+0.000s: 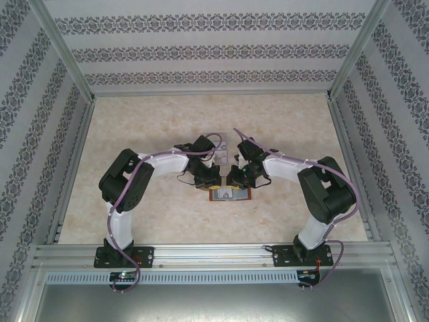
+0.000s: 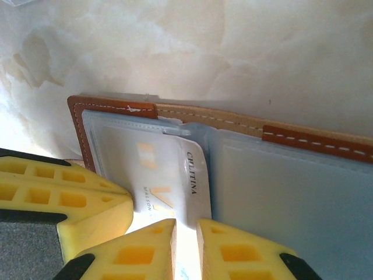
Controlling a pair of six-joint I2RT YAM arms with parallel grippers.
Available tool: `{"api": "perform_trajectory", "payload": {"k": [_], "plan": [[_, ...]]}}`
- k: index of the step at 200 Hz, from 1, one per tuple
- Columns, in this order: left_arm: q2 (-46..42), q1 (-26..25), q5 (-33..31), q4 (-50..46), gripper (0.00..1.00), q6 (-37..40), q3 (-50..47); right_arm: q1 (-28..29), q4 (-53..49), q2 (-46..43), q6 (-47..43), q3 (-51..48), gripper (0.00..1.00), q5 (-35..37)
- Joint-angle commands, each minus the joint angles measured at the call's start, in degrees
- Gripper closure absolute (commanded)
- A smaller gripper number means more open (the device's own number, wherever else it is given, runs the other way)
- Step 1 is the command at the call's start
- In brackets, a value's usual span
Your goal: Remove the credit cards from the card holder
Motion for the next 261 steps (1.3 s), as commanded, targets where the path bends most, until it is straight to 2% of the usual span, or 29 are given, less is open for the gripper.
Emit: {"api": "perform_trajectory", "payload": {"k": [1,39,79,227,261], "plan": [[0.4,-0.6,-1.7,-1.7,0.99,1.1,0.0,-0.8,-2.4,-2.3,-0.4,0.6,0.81,1.8],[-0.3,-0.6,-3.7,-3.9,0.99,2.1,-0.4,-1.5,-1.8,-4.0,-0.2,0.4,0.80,0.5],[-0.2,-0.6,-3.7,-4.1,0.99,2.2,-0.1,-2.1,-0.7,-0.9,-2.6,0.5,0.79,-3.4],[0.0,-0.6,-3.9,-4.9,0.99,2.3,0.8,-3.3,2.1,3.0,-5.5,-2.1,0.78,-6.1],[-0.1,-0.6,-4.0,-5.0,0.99,2.2,0.9,-3.6,5.3,2.9,-5.0,-3.0,0.79,-9.4]]}}
